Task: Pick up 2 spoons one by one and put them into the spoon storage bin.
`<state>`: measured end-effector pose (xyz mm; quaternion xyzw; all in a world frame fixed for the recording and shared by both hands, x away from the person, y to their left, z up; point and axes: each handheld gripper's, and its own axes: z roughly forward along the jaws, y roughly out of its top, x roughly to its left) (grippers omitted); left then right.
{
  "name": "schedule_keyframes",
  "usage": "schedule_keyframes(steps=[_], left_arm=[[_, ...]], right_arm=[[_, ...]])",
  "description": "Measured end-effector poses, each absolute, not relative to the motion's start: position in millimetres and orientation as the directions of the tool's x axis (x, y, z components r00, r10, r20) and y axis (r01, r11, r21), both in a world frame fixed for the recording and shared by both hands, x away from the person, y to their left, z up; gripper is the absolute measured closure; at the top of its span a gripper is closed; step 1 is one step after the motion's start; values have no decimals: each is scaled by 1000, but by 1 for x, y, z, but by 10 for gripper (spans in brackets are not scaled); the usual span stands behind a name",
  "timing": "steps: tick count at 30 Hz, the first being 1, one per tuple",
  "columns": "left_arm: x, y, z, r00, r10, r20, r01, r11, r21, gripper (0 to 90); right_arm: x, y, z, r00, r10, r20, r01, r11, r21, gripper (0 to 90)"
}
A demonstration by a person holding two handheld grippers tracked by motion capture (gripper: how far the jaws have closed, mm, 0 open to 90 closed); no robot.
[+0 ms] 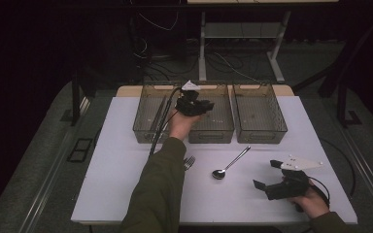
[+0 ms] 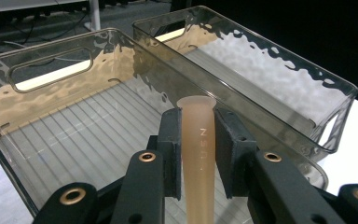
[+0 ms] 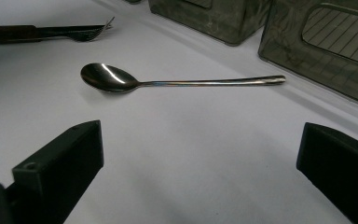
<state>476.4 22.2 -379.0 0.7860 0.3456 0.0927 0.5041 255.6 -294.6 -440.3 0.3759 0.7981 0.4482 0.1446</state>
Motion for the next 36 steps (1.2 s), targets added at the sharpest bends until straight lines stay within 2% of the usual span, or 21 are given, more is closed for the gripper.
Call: schedule_keyframes(steps=[6,8,18,36], left_arm=[[477,22,-382,743,636,-207,452,-250,856,705],[477,22,-381,746,636,-198,447,-257,857,644],[464,25,-375,762,624,-175,431,-286,856,466],[372,58,-375,847,523,-98,328,-367,871,223]], right_arm=[[256,-295,-440,-676,729,106,470,317,824,7],[256,-295,-440,-677,729,103,469,320,823,8],[256,-294,-441,-678,727,108,475,321,819,7],[258,-293,-443,-680,726,105,475,327,817,7]])
